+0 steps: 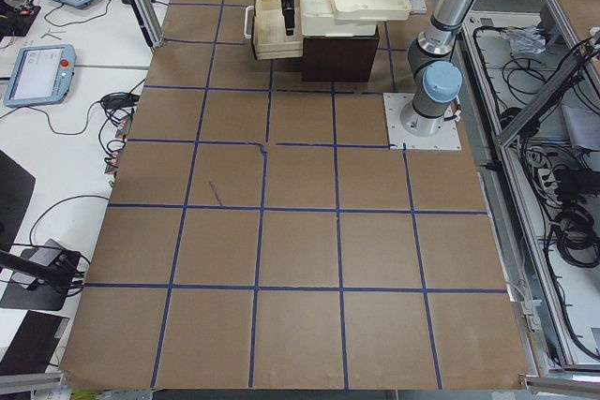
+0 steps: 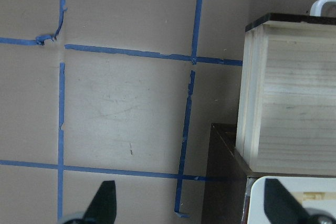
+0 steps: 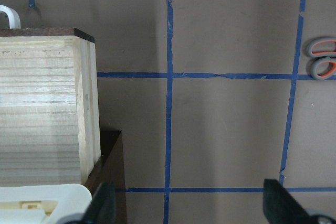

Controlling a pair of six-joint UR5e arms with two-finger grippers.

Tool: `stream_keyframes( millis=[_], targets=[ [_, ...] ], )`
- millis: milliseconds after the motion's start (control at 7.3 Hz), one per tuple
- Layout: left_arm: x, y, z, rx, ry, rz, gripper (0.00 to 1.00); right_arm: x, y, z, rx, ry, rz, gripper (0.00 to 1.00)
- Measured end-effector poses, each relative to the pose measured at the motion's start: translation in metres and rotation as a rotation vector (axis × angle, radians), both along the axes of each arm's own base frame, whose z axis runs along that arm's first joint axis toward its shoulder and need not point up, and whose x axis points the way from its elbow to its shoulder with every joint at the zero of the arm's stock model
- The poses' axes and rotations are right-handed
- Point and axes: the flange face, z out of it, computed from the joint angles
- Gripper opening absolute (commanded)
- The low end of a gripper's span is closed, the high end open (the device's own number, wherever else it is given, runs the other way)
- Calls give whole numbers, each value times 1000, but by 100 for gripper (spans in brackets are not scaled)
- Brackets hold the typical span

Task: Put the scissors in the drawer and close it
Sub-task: 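Move the right gripper toward the grey-and-orange scissors on the table, then lower the right gripper over the scissors and close on the handles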

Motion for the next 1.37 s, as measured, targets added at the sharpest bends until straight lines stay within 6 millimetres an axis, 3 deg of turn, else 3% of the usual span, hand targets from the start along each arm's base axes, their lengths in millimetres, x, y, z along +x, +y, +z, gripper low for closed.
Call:
stream_keyframes(
  millis=[274, 548, 685, 959, 1371],
  targets=[
    [-1, 0, 0, 1, 0, -1, 100, -2, -3, -4, 7, 0, 19, 100],
    [-1, 0, 0, 0, 0, -2, 100, -24, -13, -14, 24, -2, 195, 100],
    [-1, 0, 0, 0, 0, -3, 100, -56, -20, -20, 37, -8, 270, 100],
    [-1, 0, 0, 0, 0, -3, 100, -138, -30, -47, 71, -45, 423, 100],
    [-1, 0, 0, 0, 0, -3, 100, -244, -69, -120, 46, -62, 725, 100]
  ],
)
